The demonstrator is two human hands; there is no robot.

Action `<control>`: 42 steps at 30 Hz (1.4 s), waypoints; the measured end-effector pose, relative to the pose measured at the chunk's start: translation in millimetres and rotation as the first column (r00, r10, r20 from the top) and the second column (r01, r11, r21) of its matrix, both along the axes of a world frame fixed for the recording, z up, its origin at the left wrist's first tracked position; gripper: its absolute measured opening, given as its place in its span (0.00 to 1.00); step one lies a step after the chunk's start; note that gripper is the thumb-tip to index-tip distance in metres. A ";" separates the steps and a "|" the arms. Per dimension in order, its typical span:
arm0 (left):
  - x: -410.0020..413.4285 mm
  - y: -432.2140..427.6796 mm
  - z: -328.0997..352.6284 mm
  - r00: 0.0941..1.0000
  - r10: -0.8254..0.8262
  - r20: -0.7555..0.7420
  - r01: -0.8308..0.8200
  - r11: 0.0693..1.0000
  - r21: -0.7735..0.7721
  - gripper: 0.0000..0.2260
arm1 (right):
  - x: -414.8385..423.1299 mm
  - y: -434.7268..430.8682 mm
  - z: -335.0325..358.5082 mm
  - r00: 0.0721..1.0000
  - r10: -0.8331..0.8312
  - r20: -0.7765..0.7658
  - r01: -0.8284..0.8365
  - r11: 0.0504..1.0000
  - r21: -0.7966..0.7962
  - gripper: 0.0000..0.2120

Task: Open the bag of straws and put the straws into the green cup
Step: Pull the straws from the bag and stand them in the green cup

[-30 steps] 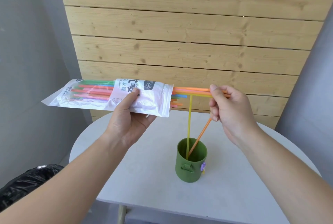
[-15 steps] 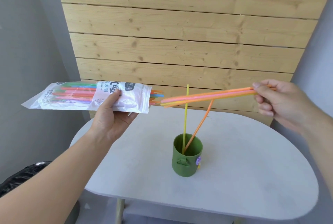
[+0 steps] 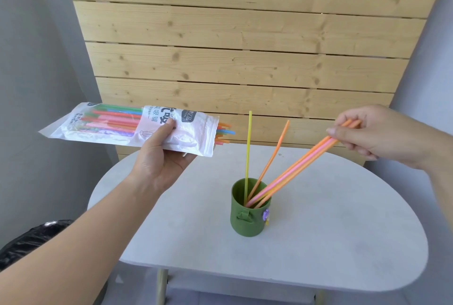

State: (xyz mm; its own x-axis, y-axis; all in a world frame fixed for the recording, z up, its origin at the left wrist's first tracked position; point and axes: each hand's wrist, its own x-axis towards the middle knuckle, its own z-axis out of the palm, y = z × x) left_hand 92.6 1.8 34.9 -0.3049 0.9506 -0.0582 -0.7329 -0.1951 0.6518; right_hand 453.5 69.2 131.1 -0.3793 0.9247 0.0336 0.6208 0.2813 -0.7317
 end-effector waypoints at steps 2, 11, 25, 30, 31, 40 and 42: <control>2.1 -0.8 0.4 1.000 -0.010 -0.001 0.010 1.000 -0.001 0.08 | -15.2 -1.9 0.1 0.998 0.027 0.054 -0.028 0.999 0.019 0.11; 6.3 -5.2 2.6 1.000 -0.031 0.003 0.031 1.000 0.003 0.08 | -88.0 11.5 -24.1 0.998 0.002 -0.063 0.010 0.983 0.185 0.10; 3.4 -10.0 10.0 0.998 -0.051 0.028 0.050 0.998 0.039 0.09 | -123.9 -12.1 -26.9 0.975 -0.184 -0.126 0.220 0.697 0.682 0.14; 10.6 -12.2 14.9 0.997 -0.072 0.034 0.071 0.996 0.055 0.08 | -159.9 -35.1 -35.7 0.970 -0.099 -0.221 0.134 0.979 0.152 0.19; 12.9 -13.5 16.1 0.997 -0.075 0.026 0.073 0.996 0.057 0.07 | -165.2 -36.5 -39.9 0.951 -0.117 -0.286 0.135 0.990 0.044 0.19; 20.8 -15.0 20.4 0.998 -0.062 -0.030 0.064 0.996 0.065 0.06 | -181.8 -37.2 -57.9 0.745 -0.193 -0.639 0.157 0.981 -0.114 0.11; 20.0 -15.0 21.9 0.999 -0.042 -0.019 0.043 0.997 0.059 0.05 | -179.3 -35.3 -58.6 0.745 -0.187 -0.641 0.189 0.980 -0.066 0.11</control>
State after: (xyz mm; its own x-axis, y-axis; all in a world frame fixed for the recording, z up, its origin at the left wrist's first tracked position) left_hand 112.7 -13.1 56.8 -0.2647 0.9643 0.0037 -0.7296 -0.2027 0.6531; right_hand 274.2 33.9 72.4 -0.0864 0.9744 0.2074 0.0472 0.2119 -0.9761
